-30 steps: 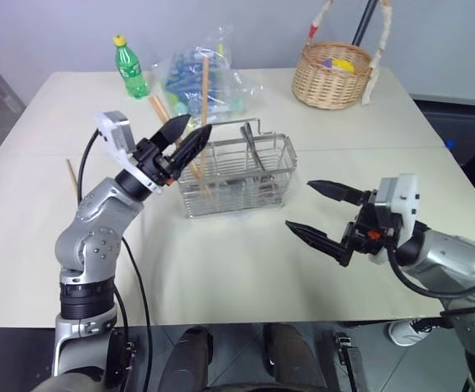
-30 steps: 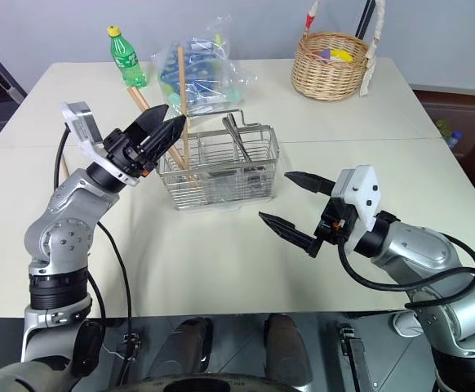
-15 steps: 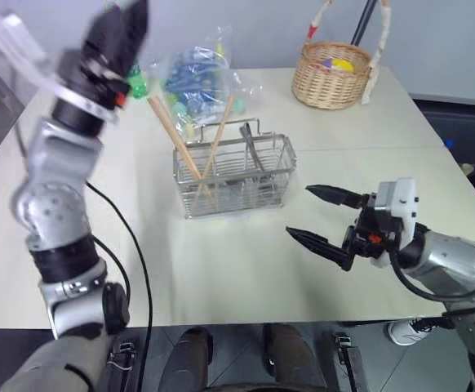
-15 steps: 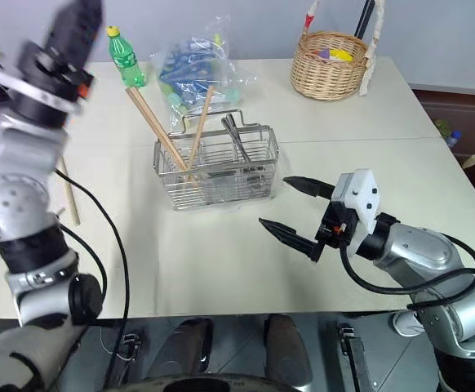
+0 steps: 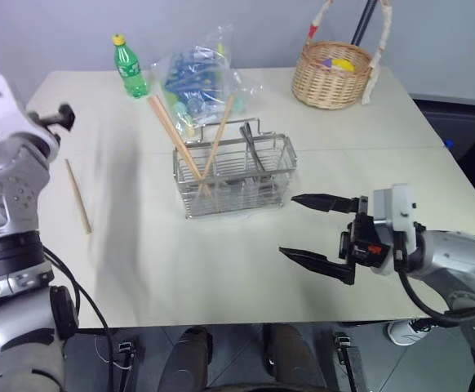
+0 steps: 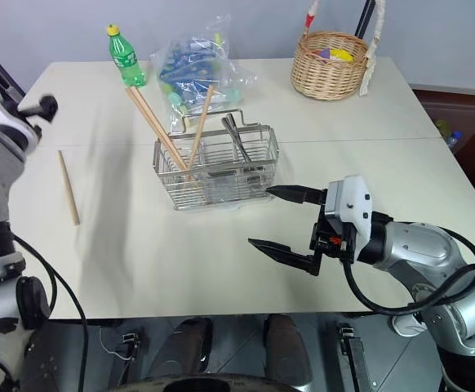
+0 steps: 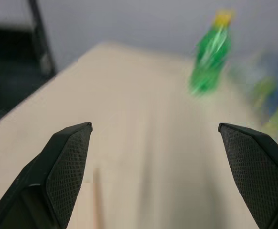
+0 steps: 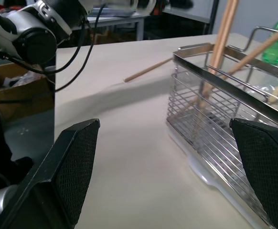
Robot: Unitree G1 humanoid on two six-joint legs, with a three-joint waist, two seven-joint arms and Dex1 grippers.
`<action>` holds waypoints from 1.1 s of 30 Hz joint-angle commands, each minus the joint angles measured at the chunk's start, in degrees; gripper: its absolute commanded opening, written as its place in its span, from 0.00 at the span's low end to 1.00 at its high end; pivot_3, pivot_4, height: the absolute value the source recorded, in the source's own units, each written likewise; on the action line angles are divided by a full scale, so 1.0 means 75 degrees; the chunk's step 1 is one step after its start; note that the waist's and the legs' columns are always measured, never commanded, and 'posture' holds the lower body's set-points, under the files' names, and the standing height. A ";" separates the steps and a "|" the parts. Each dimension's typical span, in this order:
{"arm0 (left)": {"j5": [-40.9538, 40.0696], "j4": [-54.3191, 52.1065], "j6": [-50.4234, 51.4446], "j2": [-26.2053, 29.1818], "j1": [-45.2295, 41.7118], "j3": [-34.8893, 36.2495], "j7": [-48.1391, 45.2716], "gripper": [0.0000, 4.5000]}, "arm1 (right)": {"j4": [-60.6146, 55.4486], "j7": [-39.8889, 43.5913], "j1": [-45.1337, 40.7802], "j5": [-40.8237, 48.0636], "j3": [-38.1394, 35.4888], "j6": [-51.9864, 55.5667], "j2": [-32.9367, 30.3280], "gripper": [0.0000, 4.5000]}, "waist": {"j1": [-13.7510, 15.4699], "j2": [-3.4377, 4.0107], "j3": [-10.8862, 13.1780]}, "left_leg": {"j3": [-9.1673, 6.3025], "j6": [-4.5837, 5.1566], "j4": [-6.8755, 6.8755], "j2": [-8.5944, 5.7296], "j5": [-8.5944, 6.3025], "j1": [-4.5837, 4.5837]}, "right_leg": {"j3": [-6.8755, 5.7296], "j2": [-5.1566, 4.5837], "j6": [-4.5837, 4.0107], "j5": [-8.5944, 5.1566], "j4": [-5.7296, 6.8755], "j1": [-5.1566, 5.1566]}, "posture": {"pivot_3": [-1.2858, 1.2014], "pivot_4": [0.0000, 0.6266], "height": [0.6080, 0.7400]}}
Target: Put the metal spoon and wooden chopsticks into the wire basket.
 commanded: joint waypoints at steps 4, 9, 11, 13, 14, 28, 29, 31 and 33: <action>0.0736 -0.0441 0.1873 0.0128 0.0577 -0.0278 0.0345 0.99 | 0.0015 0.0205 -0.0232 0.0177 -0.0069 -0.0057 -0.0151 1.00 | -0.0009 -0.0003 -0.0002 | -0.0001 0.0000 -0.0004 0.0000 0.0000 0.0002 | 0.0000 0.0000 0.0000 0.0000 0.0001 -0.0001 | 0.52 0.24 1.00; 0.1027 -0.0774 0.2563 -0.0062 0.0891 -0.0235 0.0344 0.99 | 0.0126 0.0186 -0.0206 0.0105 -0.0161 -0.0097 -0.0164 1.00 | -0.0002 -0.0005 -0.0002 | -0.0002 -0.0001 -0.0003 0.0000 0.0000 0.0000 | 0.0000 0.0000 0.0000 0.0000 0.0006 -0.0006 | 0.52 0.24 1.00; 0.1132 -0.0725 0.2856 -0.0147 0.0843 -0.0155 0.0390 0.99 | 0.0189 0.0188 -0.0224 0.0114 -0.0243 -0.0098 -0.0194 1.00 | -0.0003 -0.0005 -0.0003 | -0.0003 -0.0001 -0.0003 0.0000 0.0000 0.0000 | 0.0000 -0.0001 -0.0001 0.0000 0.0007 -0.0006 | 0.52 0.24 1.00; 0.1221 -0.0665 0.2856 -0.0203 0.0835 -0.0165 0.0301 0.99 | 0.0246 0.0213 -0.0249 0.0110 -0.0318 -0.0110 -0.0245 1.00 | -0.0006 -0.0005 -0.0003 | -0.0002 -0.0001 -0.0003 0.0000 0.0000 0.0001 | 0.0000 -0.0001 -0.0001 0.0000 0.0007 -0.0006 | 0.52 0.24 1.00; 0.1263 -0.0604 0.2871 -0.0234 0.0815 -0.0169 0.0268 0.99 | 0.0263 0.0227 -0.0265 0.0103 -0.0346 -0.0117 -0.0272 1.00 | -0.0006 -0.0005 -0.0003 | -0.0002 -0.0001 -0.0003 0.0000 0.0000 0.0001 | 0.0000 -0.0001 -0.0001 0.0000 0.0007 -0.0006 | 0.52 0.24 1.00; 0.1724 0.0732 0.2730 -0.1041 0.0601 0.0366 0.0270 0.99 | 0.0357 0.0107 -0.0431 0.0099 -0.0462 -0.0089 -0.0327 1.00 | 0.0006 0.0015 -0.0020 | -0.0002 -0.0002 -0.0001 -0.0001 0.0000 0.0007 | 0.0000 -0.0004 -0.0001 0.0001 0.0012 -0.0002 | 0.52 0.24 1.00; 0.1733 0.0761 0.2769 -0.1151 0.0585 0.0509 0.0323 0.99 | 0.0355 0.0091 -0.0422 0.0095 -0.0458 -0.0090 -0.0324 1.00 | 0.0005 0.0018 -0.0024 | -0.0002 -0.0002 0.0000 -0.0001 0.0001 0.0010 | 0.0000 -0.0004 -0.0001 0.0001 0.0012 0.0002 | 0.52 0.24 1.00; 0.1736 0.0837 0.2872 -0.1381 0.0481 0.0885 0.0507 0.99 | 0.0336 0.0052 -0.0401 0.0079 -0.0429 -0.0095 -0.0308 1.00 | 0.0003 0.0033 -0.0036 | -0.0002 -0.0002 0.0001 -0.0001 0.0001 0.0013 | 0.0000 -0.0004 0.0000 0.0001 0.0013 0.0006 | 0.52 0.24 1.00; 0.1749 0.0905 0.2903 -0.1577 0.0327 0.1282 0.0722 0.99 | 0.0332 0.0023 -0.0398 0.0067 -0.0410 -0.0098 -0.0298 1.00 | 0.0004 0.0037 -0.0039 | -0.0001 -0.0002 0.0002 -0.0001 0.0001 0.0015 | 0.0000 -0.0004 0.0000 0.0001 0.0015 0.0007 | 0.52 0.24 1.00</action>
